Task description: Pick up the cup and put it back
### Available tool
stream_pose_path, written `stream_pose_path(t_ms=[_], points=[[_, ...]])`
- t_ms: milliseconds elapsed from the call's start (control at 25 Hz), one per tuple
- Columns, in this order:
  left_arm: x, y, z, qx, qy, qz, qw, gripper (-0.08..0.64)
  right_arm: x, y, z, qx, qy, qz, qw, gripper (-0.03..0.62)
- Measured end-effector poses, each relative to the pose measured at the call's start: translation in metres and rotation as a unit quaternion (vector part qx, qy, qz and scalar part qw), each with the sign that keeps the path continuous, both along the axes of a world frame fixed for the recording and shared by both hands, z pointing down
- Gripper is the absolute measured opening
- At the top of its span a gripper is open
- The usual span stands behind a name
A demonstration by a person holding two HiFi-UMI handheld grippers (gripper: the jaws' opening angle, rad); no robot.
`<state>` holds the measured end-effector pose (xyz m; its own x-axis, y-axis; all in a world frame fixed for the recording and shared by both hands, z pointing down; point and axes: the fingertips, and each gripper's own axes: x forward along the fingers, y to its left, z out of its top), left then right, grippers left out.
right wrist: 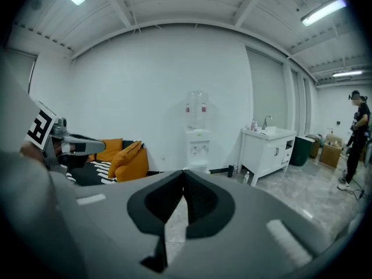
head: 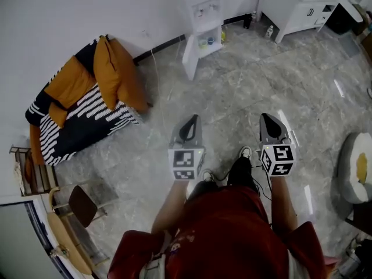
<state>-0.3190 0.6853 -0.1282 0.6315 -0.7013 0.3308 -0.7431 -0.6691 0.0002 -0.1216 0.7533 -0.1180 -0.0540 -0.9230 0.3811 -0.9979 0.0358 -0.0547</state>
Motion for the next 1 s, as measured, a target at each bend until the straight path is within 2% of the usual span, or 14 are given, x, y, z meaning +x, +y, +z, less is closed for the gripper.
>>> stream_pose_path(t_ms=[160,360,640,1000], points=[[0.039,-0.01,0.01,-0.01,-0.011,-0.004,0.9999,-0.002,0.042,-0.013,0.009,0.0,-0.013,0.002,1.0,0.0],[0.102,-0.026,0.012,-0.017,0.001,-0.007,0.9998,-0.002,0.105,-0.028,0.015,0.001,-0.03,0.005,1.0,0.0],[0.182,-0.04,0.018,-0.02,-0.018,-0.011,0.9996,-0.002,0.188,-0.039,0.028,-0.009,-0.047,0.01,0.999,0.001],[0.263,-0.041,0.014,-0.008,-0.029,-0.011,0.9995,0.0,0.265,-0.043,0.03,-0.001,-0.063,0.007,0.998,0.0]])
